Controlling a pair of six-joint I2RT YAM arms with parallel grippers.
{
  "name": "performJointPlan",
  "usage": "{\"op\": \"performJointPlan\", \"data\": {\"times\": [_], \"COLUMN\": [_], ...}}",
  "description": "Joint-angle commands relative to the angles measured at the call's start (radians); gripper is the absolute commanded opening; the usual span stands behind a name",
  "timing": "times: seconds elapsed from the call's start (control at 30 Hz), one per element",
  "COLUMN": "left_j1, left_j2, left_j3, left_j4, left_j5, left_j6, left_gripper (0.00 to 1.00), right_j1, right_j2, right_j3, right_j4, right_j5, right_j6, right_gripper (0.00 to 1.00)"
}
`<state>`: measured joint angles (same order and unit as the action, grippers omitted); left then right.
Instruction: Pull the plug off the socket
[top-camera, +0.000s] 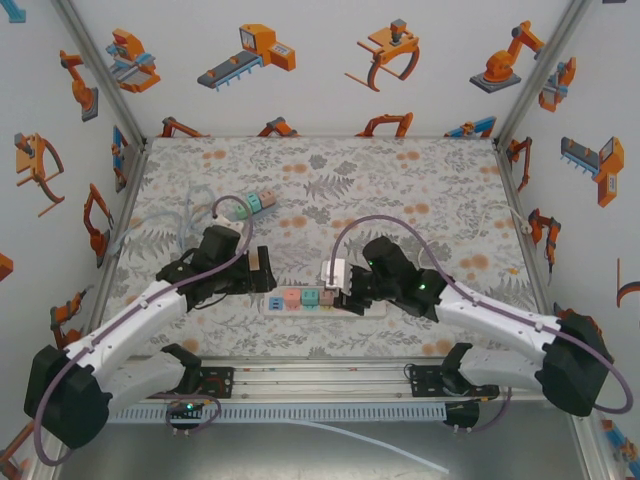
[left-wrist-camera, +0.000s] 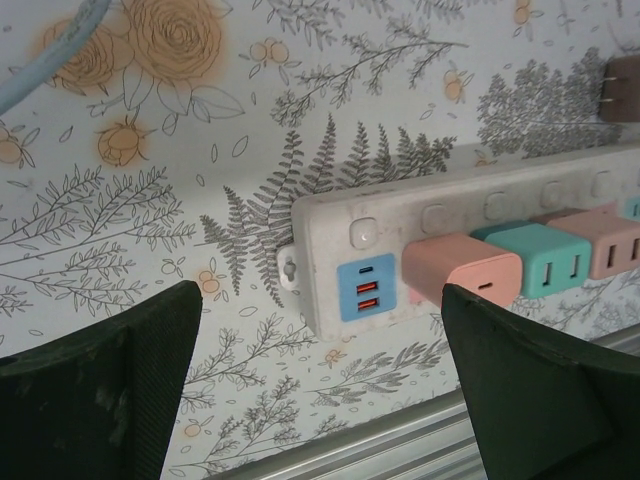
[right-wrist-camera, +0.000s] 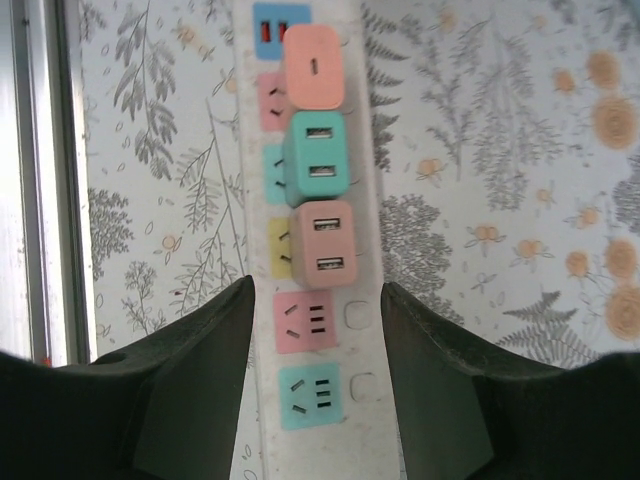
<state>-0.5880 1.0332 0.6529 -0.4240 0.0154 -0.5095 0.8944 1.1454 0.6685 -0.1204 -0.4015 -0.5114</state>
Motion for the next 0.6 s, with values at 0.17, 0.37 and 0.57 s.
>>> {"op": "performJointPlan", "data": {"times": [0.17, 0.37, 0.57], "left_j1": [0.005, 0.006, 0.005], "left_j2": [0.034, 0.084, 0.132], "left_j3": [-0.058, -0.074, -0.083], "left_j4": [0.03, 0.061, 0.082], "left_j5": [0.014, 0.039, 0.063], "left_j6": [-0.014, -0.01, -0.005], "left_gripper": [0.99, 0.88, 0.83], "right_j1": [0.029, 0.032, 0.032], "right_j2": [0.146, 0.211, 0.252], "right_j3": [0.021, 0.021, 0.019], "right_j4": [0.1, 0.155, 0.161], "right_j5": [-0.013, 0.005, 0.004], "right_j6": [-0.054, -0.039, -0.039], "right_gripper": [0.51, 0.5, 0.43]}}
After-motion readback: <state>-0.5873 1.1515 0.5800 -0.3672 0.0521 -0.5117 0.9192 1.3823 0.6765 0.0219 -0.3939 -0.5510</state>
